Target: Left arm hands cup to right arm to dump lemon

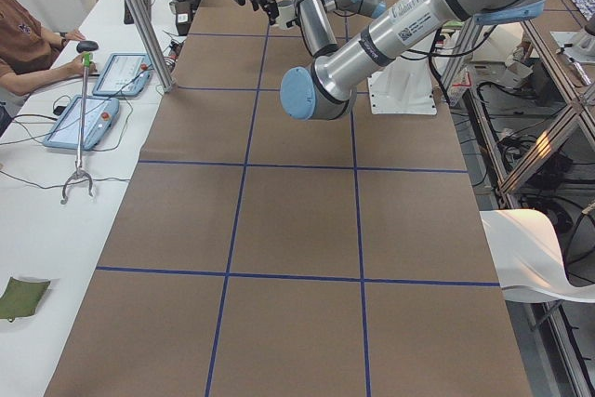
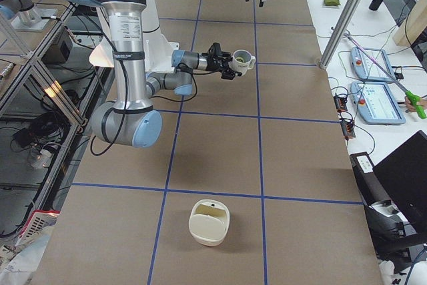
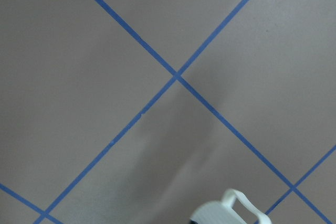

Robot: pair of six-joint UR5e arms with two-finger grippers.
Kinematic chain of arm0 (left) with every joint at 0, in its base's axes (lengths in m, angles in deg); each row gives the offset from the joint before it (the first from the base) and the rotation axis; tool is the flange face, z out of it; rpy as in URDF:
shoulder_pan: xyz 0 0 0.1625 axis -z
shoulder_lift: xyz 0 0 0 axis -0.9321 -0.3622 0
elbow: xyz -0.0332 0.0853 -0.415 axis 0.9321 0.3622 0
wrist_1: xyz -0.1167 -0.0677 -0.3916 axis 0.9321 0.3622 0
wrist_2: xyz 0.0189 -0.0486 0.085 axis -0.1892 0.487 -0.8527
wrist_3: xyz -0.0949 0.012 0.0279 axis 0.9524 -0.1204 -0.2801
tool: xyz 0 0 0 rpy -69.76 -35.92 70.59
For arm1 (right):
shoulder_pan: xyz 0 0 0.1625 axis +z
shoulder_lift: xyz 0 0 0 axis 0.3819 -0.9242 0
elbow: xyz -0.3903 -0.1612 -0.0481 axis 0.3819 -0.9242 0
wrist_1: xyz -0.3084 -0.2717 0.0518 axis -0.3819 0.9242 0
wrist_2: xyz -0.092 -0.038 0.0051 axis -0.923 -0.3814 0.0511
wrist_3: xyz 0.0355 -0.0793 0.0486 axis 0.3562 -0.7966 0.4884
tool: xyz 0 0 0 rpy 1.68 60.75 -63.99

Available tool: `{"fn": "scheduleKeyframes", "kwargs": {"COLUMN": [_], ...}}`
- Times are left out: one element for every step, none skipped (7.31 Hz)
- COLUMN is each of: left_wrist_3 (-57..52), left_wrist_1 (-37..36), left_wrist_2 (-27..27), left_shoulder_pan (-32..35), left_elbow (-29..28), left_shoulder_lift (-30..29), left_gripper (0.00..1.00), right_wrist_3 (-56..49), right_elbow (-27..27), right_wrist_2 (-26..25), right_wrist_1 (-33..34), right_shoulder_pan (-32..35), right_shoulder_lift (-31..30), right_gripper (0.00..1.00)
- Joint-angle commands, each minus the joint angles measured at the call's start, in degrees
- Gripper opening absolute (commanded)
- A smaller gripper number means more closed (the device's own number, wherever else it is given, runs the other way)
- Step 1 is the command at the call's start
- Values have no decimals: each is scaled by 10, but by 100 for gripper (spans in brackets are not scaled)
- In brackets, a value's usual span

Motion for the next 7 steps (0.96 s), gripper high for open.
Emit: {"fn": "scheduleKeyframes", "kwargs": {"left_wrist_3": [-4, -4, -4, -6, -5, -6, -6], "left_wrist_1": [0, 0, 0, 0, 0, 2, 4], "left_wrist_2": [-11, -11, -18, -20, -21, -26, -37], "left_shoulder_pan": [0, -1, -1, -3, -4, -5, -10], "left_elbow": [-5, -7, -10, -11, -14, -22, -27], "left_shoulder_lift": [2, 2, 2, 2, 2, 1, 1], "left_gripper": [100, 100, 100, 100, 100, 100, 100], "right_wrist_3": [56, 72, 81, 82, 85, 126, 173], "right_elbow": [-3, -10, -54, -118, -178, -238, -276], "right_wrist_2": [6, 8, 40, 107, 155, 198, 241], "right_wrist_1": [-120, -176, -248, -326, -371, -436, -471], "right_shoulder_pan": [21, 27, 52, 105, 151, 190, 223], "right_shoulder_lift": [-142, -202, -226, -232, -234, -235, -237], "right_gripper": [8, 8, 8, 9, 9, 8, 7]}}
